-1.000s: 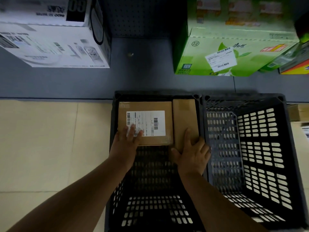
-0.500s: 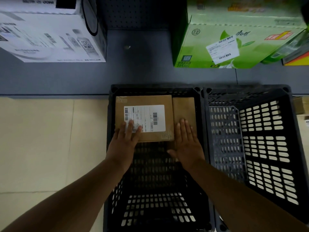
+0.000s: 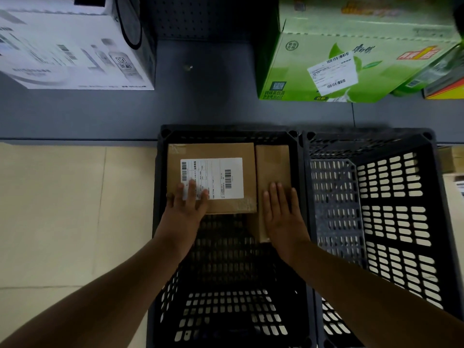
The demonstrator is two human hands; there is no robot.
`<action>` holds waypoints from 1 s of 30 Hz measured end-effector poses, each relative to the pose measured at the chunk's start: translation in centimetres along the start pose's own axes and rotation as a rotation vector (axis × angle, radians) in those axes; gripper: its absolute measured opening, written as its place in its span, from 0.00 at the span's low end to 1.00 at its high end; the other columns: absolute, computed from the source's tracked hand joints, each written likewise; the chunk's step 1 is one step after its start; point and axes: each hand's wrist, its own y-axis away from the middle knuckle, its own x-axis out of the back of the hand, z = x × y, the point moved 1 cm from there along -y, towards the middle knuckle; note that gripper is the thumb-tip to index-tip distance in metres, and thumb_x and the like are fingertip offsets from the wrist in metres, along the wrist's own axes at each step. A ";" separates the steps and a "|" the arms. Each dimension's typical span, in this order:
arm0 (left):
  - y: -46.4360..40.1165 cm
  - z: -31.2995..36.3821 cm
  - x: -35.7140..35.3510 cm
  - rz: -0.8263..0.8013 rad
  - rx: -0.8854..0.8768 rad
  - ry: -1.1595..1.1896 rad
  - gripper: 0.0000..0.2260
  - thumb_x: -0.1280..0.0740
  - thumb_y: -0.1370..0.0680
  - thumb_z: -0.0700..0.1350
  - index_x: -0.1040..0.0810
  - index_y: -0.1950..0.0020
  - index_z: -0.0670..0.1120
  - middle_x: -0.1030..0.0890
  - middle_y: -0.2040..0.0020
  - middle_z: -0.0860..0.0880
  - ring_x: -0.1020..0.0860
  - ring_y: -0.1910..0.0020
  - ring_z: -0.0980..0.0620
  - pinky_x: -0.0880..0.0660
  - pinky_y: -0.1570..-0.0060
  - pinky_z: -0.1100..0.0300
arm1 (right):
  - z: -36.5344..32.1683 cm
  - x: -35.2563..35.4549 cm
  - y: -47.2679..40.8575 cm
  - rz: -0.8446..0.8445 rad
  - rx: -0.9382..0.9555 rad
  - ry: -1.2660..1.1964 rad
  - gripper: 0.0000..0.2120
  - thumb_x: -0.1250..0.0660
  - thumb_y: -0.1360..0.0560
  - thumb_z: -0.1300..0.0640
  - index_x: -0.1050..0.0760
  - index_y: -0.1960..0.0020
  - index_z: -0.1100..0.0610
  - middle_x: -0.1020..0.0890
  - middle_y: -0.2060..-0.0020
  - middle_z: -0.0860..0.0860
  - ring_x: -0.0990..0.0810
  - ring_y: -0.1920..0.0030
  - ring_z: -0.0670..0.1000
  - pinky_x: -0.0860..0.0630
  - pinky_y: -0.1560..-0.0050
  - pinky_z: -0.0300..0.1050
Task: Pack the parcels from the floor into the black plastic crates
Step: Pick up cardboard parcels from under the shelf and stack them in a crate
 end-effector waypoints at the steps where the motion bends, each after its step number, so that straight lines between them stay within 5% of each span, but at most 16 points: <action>1: -0.1 0.0 -0.2 0.027 -0.002 0.018 0.36 0.39 0.21 0.42 0.61 0.23 0.48 0.63 0.25 0.36 0.59 0.26 0.32 0.53 0.28 0.40 | 0.0 -0.1 0.0 0.010 0.000 -0.002 0.50 0.37 0.23 0.55 0.77 0.34 0.73 0.73 0.35 0.74 0.72 0.33 0.74 0.69 0.34 0.72; 3: -0.2 0.1 -0.2 0.078 0.002 0.022 0.40 0.34 0.24 0.42 0.62 0.25 0.49 0.61 0.25 0.35 0.55 0.26 0.31 0.51 0.30 0.39 | 0.0 -0.1 0.0 0.017 0.006 0.005 0.47 0.38 0.23 0.55 0.75 0.33 0.73 0.72 0.35 0.74 0.71 0.33 0.73 0.67 0.34 0.72; 8: -0.1 0.2 -0.3 -0.012 0.020 -0.016 0.39 0.41 0.20 0.42 0.75 0.32 0.49 0.76 0.34 0.40 0.65 0.27 0.34 0.60 0.29 0.42 | -0.2 -0.4 0.1 0.015 0.004 -0.003 0.43 0.41 0.21 0.57 0.75 0.33 0.72 0.73 0.34 0.72 0.72 0.32 0.71 0.67 0.33 0.70; 12: 0.3 0.3 0.1 0.015 0.015 0.017 0.39 0.39 0.21 0.42 0.71 0.28 0.51 0.73 0.29 0.40 0.67 0.28 0.37 0.59 0.30 0.45 | -0.3 -0.4 0.1 0.015 -0.018 -0.009 0.44 0.42 0.21 0.57 0.77 0.35 0.72 0.74 0.35 0.70 0.73 0.32 0.70 0.70 0.35 0.69; 20: 2.2 1.0 5.3 -0.047 0.058 0.007 0.39 0.39 0.23 0.38 0.62 0.23 0.53 0.65 0.24 0.45 0.62 0.24 0.44 0.52 0.26 0.47 | 3.3 3.5 2.6 -0.075 0.057 0.058 0.54 0.35 0.28 0.40 0.77 0.32 0.62 0.70 0.28 0.60 0.67 0.26 0.62 0.69 0.32 0.69; 30: 10.2 3.5 16.8 0.016 -0.035 0.052 0.32 0.41 0.21 0.39 0.54 0.22 0.51 0.49 0.22 0.45 0.45 0.25 0.46 0.40 0.29 0.52 | 8.1 14.0 12.8 0.051 -0.115 -0.069 0.40 0.38 0.24 0.52 0.59 0.23 0.60 0.46 0.25 0.59 0.50 0.25 0.60 0.61 0.29 0.66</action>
